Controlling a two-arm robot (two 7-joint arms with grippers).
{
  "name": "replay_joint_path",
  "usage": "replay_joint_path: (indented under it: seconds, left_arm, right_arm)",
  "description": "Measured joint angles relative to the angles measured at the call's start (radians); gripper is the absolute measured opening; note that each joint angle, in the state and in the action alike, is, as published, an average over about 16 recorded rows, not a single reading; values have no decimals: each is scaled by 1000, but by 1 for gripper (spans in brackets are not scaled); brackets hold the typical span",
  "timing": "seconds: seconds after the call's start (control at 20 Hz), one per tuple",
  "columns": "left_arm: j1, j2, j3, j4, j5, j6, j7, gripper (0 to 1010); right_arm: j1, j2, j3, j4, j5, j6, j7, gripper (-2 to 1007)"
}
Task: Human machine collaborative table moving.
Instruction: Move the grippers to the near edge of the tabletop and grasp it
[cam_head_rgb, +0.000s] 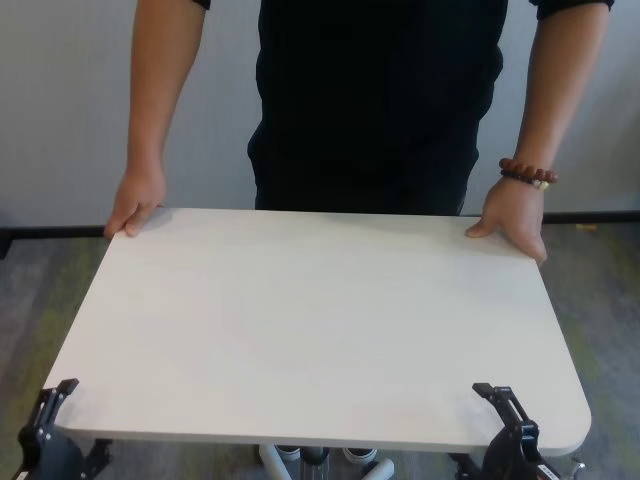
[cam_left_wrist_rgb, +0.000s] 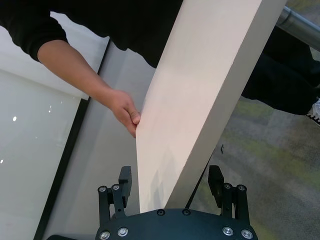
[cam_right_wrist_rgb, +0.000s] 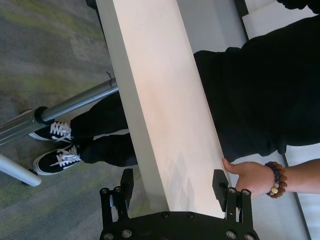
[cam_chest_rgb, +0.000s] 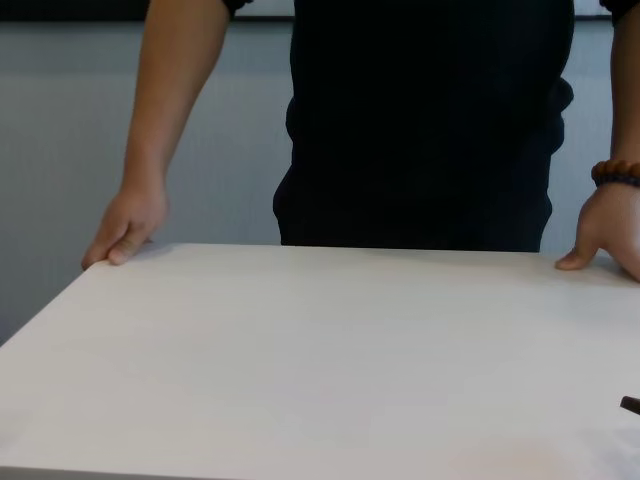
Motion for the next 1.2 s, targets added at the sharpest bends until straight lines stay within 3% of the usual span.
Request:
replay_joint_path:
  seconds: [0.3,0.8,1.2]
  left_arm:
    - [-14,-27,6,28,52,-2,29,993]
    - [-44,-63,23,62,145,26,47,993]
    - [-64,-86,25,78,182,36,36,993]
  right_arm:
    - [7,-17,11,15,-4,-8,8,1001]
    - [15,-41,27,37,-8,-21,29,1001]
    - [20,-58,39,54,-17,-30,44,1001]
